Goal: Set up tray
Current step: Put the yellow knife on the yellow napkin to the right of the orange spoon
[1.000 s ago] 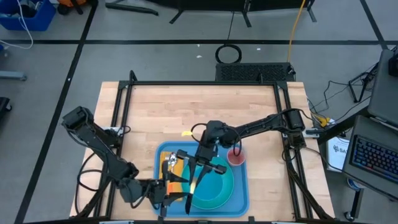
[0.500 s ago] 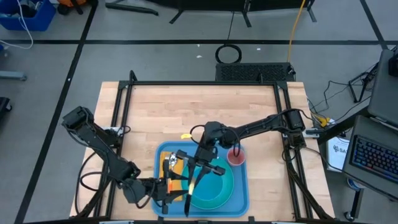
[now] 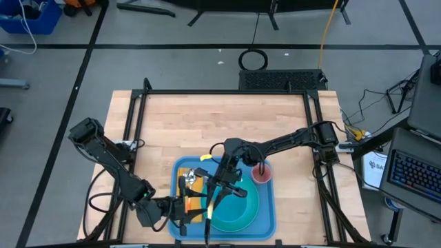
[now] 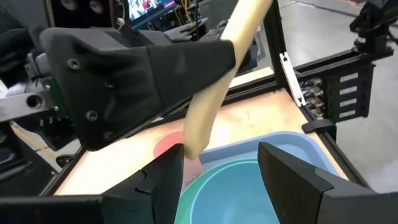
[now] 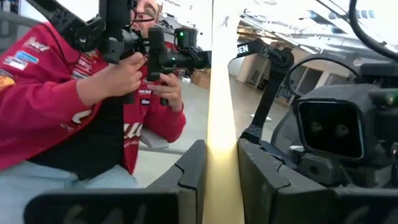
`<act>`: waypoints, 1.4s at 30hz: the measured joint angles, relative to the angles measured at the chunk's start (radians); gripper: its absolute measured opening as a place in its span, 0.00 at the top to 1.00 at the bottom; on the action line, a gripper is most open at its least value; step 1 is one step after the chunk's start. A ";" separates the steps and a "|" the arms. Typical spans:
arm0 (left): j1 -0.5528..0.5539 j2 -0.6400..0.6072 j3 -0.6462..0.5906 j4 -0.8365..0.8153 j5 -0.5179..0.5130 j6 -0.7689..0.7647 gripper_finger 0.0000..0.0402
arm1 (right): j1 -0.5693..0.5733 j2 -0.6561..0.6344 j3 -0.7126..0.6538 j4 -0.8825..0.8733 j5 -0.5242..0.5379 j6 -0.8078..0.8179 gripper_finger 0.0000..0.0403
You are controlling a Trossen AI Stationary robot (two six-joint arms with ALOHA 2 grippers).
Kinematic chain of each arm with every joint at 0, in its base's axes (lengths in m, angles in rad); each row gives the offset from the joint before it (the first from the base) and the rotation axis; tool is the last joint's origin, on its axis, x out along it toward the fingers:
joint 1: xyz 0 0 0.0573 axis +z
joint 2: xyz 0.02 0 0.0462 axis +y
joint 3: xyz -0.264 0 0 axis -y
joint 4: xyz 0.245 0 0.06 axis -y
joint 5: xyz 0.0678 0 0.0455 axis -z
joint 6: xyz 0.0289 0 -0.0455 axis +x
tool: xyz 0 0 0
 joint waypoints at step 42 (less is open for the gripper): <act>0.031 0.000 -0.001 -0.062 0.025 -0.055 0.86 | -0.001 0.000 -0.037 -0.074 0.147 -0.130 0.89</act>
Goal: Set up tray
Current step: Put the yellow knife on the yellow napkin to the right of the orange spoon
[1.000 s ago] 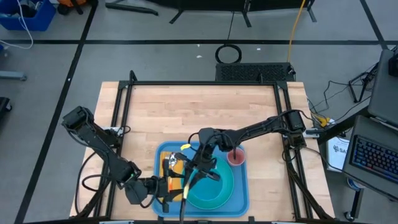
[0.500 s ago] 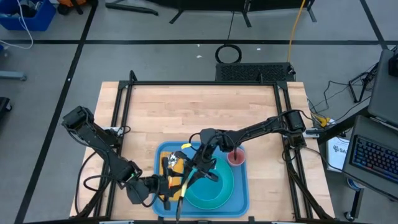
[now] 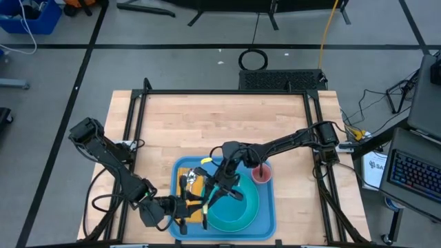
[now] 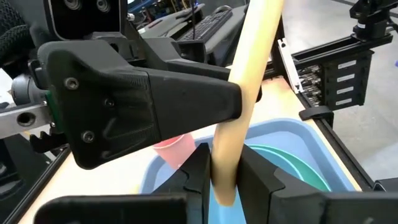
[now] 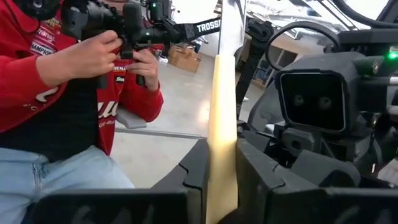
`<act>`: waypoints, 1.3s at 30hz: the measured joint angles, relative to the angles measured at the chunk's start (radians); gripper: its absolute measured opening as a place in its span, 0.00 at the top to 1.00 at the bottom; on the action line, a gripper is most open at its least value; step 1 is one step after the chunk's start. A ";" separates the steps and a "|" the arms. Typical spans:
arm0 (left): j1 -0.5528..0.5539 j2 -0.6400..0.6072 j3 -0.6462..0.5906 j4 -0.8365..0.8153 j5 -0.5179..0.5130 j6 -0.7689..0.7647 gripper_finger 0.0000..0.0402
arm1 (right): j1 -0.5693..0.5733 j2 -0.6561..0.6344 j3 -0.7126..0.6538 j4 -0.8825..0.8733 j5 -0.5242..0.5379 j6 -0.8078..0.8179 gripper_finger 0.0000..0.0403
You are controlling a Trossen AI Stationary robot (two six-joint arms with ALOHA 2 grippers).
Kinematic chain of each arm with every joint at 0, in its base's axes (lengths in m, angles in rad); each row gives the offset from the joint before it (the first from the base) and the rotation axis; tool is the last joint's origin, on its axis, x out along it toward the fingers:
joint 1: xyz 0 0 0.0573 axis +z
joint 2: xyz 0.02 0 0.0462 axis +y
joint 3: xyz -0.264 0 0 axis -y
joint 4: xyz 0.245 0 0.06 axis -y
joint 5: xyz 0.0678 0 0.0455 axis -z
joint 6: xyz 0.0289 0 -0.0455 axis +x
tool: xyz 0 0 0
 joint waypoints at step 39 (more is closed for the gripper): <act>-0.100 -0.070 -0.022 -0.081 -0.362 -0.186 0.86 | -0.174 -0.016 0.000 0.049 -0.115 0.503 0.59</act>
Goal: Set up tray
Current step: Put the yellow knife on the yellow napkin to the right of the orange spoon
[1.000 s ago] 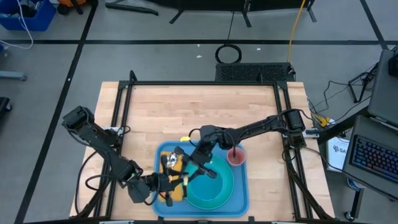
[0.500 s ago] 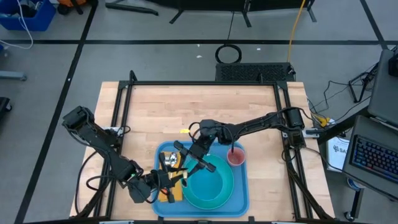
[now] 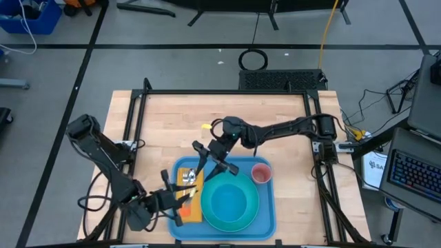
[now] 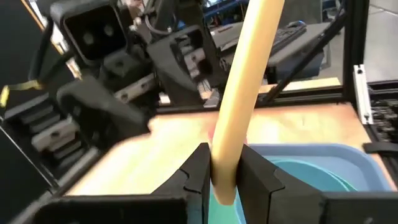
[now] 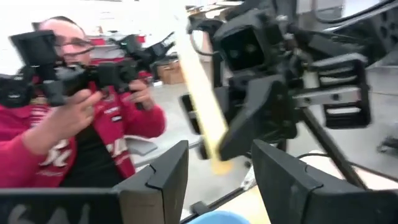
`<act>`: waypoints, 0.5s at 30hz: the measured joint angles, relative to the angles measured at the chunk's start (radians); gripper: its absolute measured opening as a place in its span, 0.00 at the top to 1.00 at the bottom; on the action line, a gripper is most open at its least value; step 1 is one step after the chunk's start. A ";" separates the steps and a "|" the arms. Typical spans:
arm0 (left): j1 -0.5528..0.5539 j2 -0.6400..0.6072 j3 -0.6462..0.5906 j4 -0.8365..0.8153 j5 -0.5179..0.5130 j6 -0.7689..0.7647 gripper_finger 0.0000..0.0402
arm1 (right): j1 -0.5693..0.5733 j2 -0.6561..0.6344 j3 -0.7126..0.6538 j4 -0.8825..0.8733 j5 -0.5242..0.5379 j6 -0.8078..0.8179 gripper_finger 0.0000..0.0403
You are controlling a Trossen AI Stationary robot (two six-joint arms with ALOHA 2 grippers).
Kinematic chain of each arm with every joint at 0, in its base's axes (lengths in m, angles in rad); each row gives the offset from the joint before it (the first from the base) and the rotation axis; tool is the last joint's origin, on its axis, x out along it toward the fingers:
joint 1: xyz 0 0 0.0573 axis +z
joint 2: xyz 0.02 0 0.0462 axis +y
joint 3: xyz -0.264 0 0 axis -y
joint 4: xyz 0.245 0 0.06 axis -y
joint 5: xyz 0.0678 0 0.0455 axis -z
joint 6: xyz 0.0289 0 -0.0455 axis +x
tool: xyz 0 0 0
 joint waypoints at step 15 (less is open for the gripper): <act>-0.045 -0.023 -0.002 -0.136 -0.016 -0.272 0.86 | -0.016 -0.293 -0.305 -0.014 0.084 -0.092 0.60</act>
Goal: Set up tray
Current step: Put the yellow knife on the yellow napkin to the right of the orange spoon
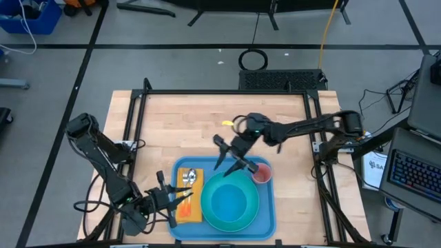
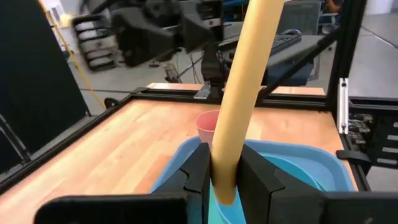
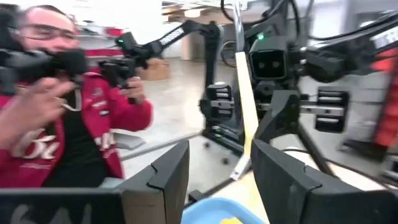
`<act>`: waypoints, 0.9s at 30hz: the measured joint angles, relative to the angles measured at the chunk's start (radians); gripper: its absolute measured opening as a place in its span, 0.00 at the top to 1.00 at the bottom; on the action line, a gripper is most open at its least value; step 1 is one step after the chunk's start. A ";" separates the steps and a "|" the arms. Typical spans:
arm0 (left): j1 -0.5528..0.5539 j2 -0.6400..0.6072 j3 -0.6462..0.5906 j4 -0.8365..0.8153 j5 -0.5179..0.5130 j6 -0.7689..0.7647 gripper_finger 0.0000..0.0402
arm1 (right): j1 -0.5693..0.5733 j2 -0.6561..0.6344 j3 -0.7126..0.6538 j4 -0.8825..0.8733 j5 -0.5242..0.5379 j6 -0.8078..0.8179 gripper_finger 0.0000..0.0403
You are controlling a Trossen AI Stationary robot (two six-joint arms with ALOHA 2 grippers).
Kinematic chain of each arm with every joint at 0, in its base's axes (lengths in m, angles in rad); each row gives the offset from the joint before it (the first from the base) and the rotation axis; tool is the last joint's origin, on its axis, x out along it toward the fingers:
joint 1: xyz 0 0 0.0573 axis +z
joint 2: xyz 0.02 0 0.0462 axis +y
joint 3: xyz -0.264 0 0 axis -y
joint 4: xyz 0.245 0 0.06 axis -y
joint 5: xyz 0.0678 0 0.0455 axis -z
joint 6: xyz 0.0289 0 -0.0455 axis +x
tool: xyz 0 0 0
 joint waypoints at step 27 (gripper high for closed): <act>0.018 0.000 -0.006 -0.276 0.008 -0.557 0.86 | 0.008 -0.505 -0.638 0.044 0.331 -0.034 0.60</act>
